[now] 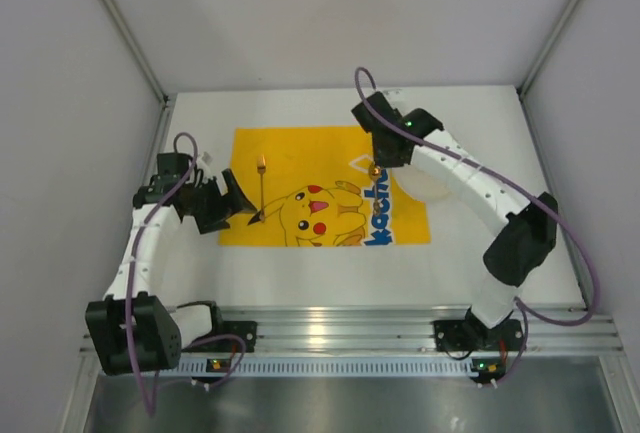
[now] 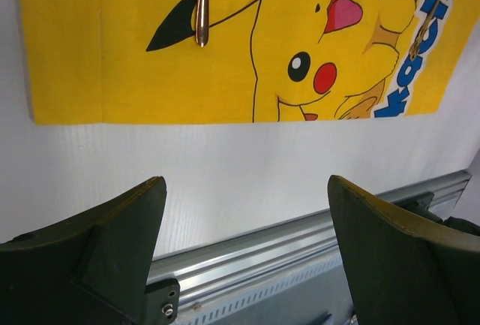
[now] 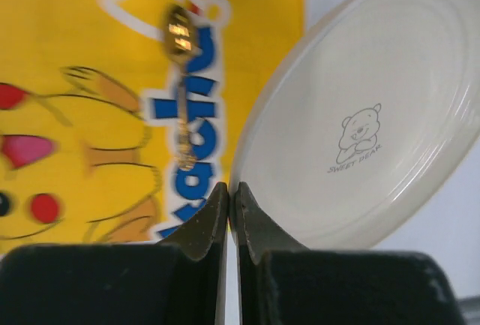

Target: Set the dinner table for one person

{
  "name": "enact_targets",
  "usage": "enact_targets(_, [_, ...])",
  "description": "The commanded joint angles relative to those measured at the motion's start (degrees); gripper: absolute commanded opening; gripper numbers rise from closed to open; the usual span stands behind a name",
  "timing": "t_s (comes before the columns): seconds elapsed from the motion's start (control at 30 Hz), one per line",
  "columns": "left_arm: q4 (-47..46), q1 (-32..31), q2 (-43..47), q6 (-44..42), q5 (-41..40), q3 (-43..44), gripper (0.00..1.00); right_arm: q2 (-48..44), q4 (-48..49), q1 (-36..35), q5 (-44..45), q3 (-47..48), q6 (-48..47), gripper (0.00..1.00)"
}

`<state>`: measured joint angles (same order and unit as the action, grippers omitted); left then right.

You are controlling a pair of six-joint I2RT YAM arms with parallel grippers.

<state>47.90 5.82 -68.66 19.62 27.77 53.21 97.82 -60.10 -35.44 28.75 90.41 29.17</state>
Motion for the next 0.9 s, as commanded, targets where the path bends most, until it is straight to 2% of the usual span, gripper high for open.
enact_targets(0.0, [-0.1, -0.3, 5.9, 1.3, -2.2, 2.6, 0.94, 4.0, -4.5, -9.4, 2.6, 16.7, 0.1, 0.0])
enact_targets(0.07, [0.8, -0.3, 6.7, 1.3, -3.9, 3.0, 0.94, 10.5, -3.8, -14.6, -1.6, 25.2, -1.5, 0.0])
enact_targets(0.13, [1.8, -0.3, 7.6, 0.9, -5.2, 2.7, 0.95, 14.7, -1.5, -17.8, -7.1, 28.7, -2.9, 0.0])
enact_targets(0.27, [3.4, -0.4, 9.7, 0.3, -7.7, 1.8, 0.95, 27.4, 0.5, -20.5, -14.5, 38.2, -3.2, 0.0])
enact_targets(0.37, [4.4, -0.5, 10.2, 0.2, -8.3, 1.7, 0.95, 32.9, 2.2, -20.1, -19.1, 41.1, -2.8, 0.0])
enact_targets(0.57, [5.4, -0.5, 10.7, 0.0, -8.7, 1.7, 0.95, 39.0, 3.1, -18.7, -20.6, 43.4, -2.1, 0.0])
enact_targets(0.73, [5.3, -0.6, 10.1, 0.0, -8.7, 1.8, 0.95, 39.1, 4.8, -17.7, -19.4, 43.7, -2.0, 0.0])
enact_targets(0.87, [4.5, -0.6, 9.5, 0.4, -8.0, 1.5, 0.95, 38.9, 10.0, -16.9, -22.9, 41.8, -1.6, 0.0])
